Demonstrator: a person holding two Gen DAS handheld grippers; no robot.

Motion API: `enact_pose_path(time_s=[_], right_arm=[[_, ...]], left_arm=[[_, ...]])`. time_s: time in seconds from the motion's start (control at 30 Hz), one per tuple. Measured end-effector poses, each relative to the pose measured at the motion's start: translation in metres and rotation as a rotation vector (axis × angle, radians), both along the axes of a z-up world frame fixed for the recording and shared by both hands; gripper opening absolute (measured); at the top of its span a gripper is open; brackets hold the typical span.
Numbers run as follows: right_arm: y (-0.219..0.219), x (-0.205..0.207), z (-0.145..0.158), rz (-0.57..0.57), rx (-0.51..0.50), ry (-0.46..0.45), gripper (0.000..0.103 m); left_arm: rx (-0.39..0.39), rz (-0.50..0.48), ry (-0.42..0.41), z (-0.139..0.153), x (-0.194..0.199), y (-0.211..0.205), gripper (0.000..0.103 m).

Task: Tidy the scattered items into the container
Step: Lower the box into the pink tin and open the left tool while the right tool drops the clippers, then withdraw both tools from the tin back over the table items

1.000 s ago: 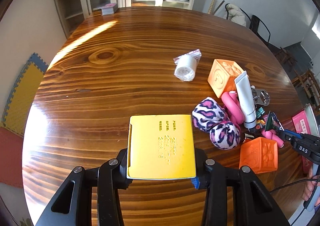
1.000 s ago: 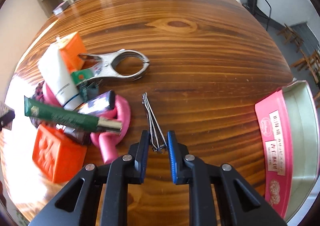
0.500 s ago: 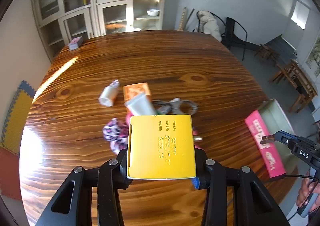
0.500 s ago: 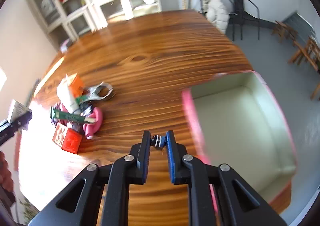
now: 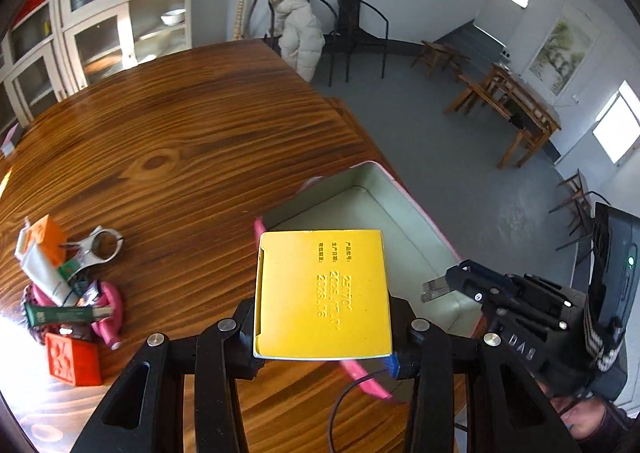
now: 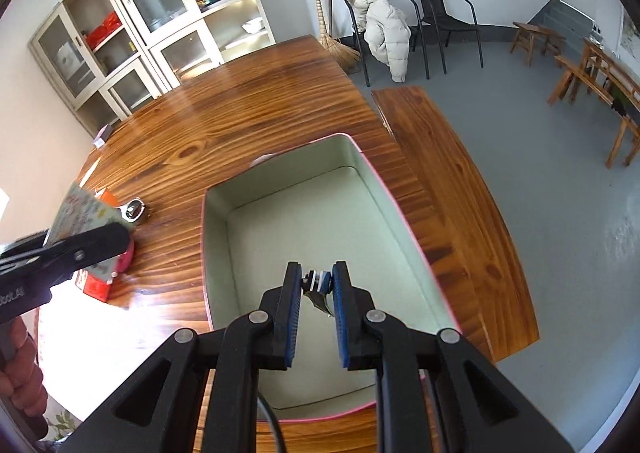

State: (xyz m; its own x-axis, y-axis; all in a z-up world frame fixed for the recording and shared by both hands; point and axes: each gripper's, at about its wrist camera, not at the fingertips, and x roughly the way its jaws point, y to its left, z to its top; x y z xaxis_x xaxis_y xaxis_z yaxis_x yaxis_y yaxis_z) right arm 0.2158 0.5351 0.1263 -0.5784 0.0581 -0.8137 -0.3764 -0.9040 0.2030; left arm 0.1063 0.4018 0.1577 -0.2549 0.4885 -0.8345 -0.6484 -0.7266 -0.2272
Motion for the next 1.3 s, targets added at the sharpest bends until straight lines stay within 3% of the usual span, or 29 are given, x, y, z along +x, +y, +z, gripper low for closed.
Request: enact_pose_path(time_s=[0.5,0.53,0.6,0.63,0.7,0.73,0.77,0.97,1.17,1.3], right_arm=[[0.022,-0.006,-0.017,0.065,-0.014,-0.041,0.017],[0.025,-0.006,-0.018,0.059,-0.019,-0.046,0.017],[0.030,-0.005,-0.020,0.045,-0.023,-0.046,0.018],[0.031,-0.005,-0.019,0.042,-0.019,-0.043,0.023],[0.033,-0.005,-0.016,0.038,-0.004,-0.033,0.048],[0.033,-0.005,-0.014,0.032,0.004,-0.025,0.075],[0.032,-0.004,-0.011,0.024,0.019,-0.015,0.085],[0.024,-0.016,-0.011,0.051,0.035,-0.017,0.085],[0.011,-0.035,-0.010,0.058,0.014,-0.015,0.085],[-0.006,-0.048,-0.008,0.051,-0.020,-0.023,0.085]], left_arm=[[-0.099,-0.022,-0.018,-0.027,0.001,0.057,0.048],[-0.117,-0.023,-0.021,-0.030,0.001,0.059,0.053],[-0.143,-0.008,-0.014,-0.032,0.003,0.060,0.089],[-0.140,0.007,0.002,-0.030,0.005,0.057,0.091],[-0.132,0.026,0.008,-0.028,0.006,0.051,0.091],[-0.129,0.036,0.000,-0.028,0.005,0.047,0.091],[-0.123,0.053,-0.008,-0.027,0.004,0.044,0.091],[-0.138,0.192,-0.035,-0.026,-0.002,0.008,0.091],[-0.190,0.336,0.004,-0.024,-0.006,-0.039,0.091],[-0.181,0.417,-0.004,-0.021,-0.017,-0.077,0.091]])
